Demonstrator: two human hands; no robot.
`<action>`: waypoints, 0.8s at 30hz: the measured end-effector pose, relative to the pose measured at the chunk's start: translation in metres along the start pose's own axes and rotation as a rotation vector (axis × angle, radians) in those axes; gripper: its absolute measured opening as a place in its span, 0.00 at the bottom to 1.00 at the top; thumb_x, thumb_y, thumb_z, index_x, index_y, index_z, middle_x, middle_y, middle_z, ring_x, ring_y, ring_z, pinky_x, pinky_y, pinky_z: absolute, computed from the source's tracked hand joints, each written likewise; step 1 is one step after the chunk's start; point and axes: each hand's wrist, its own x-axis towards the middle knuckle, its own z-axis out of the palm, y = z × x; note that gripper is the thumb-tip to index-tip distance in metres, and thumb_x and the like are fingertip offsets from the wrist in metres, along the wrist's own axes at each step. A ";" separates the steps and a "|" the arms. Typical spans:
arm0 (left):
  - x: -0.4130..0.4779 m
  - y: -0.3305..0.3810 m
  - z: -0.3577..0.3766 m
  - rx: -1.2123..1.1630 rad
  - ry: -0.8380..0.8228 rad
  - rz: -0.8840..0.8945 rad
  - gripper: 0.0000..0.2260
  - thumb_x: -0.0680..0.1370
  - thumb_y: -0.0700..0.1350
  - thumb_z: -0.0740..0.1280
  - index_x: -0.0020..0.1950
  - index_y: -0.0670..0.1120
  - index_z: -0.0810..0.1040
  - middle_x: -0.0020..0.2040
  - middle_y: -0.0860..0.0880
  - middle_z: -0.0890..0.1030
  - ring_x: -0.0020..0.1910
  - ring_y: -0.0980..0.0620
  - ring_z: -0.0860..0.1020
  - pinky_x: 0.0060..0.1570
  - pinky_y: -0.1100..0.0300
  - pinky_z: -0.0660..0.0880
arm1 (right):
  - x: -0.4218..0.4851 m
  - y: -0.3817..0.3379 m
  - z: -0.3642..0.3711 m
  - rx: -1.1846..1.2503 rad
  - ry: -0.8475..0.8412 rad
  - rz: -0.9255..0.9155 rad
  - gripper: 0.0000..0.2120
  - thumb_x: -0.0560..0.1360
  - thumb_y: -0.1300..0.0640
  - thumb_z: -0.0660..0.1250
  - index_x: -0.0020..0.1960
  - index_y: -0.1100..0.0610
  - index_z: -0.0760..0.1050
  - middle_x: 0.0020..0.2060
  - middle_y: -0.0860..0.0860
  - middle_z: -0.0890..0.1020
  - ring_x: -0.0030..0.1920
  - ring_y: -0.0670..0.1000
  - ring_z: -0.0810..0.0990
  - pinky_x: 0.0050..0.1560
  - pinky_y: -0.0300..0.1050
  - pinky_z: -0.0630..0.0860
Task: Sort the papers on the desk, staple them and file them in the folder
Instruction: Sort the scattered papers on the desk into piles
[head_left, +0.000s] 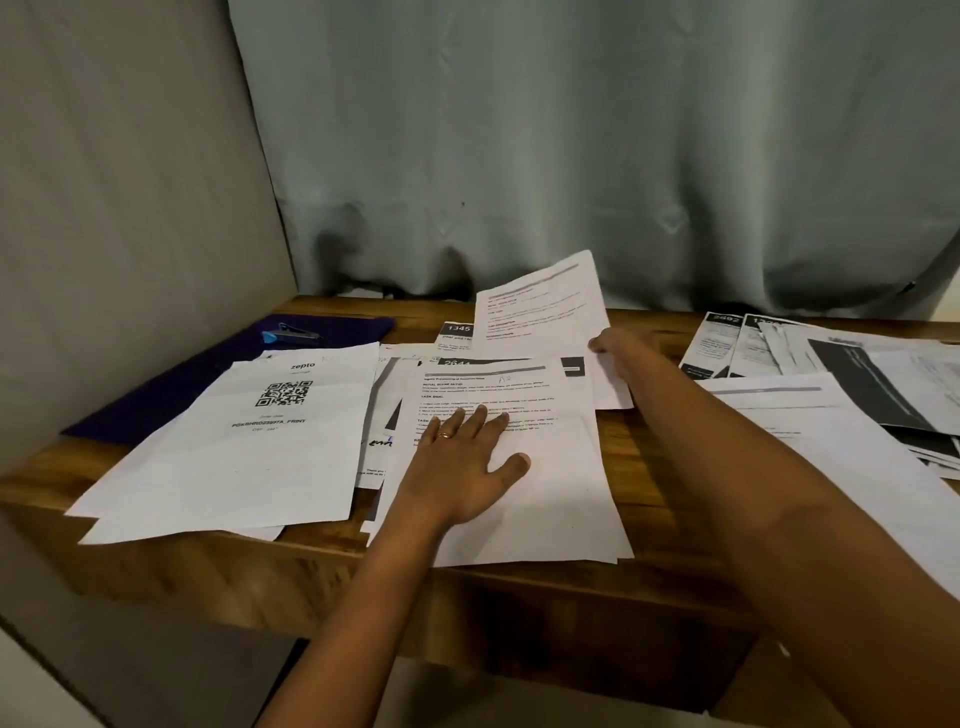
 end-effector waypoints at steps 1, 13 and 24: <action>0.000 0.000 0.000 -0.002 0.001 -0.001 0.29 0.80 0.64 0.49 0.78 0.56 0.51 0.79 0.52 0.50 0.78 0.49 0.46 0.74 0.49 0.41 | 0.000 0.001 -0.004 0.085 0.015 -0.023 0.21 0.72 0.58 0.67 0.64 0.61 0.71 0.63 0.57 0.74 0.54 0.55 0.74 0.54 0.48 0.71; -0.008 0.005 -0.010 -0.256 0.224 -0.001 0.29 0.79 0.64 0.55 0.76 0.53 0.59 0.78 0.48 0.55 0.77 0.47 0.51 0.74 0.46 0.45 | -0.063 -0.079 -0.049 0.561 0.619 -0.533 0.11 0.74 0.59 0.67 0.56 0.60 0.76 0.52 0.54 0.81 0.51 0.52 0.80 0.55 0.47 0.78; -0.138 -0.057 -0.064 -0.571 1.047 -0.519 0.30 0.77 0.59 0.62 0.73 0.45 0.62 0.74 0.43 0.62 0.74 0.43 0.57 0.72 0.43 0.57 | -0.172 -0.074 0.072 0.300 -0.198 -0.254 0.08 0.74 0.71 0.59 0.41 0.60 0.70 0.39 0.53 0.74 0.45 0.53 0.74 0.32 0.39 0.69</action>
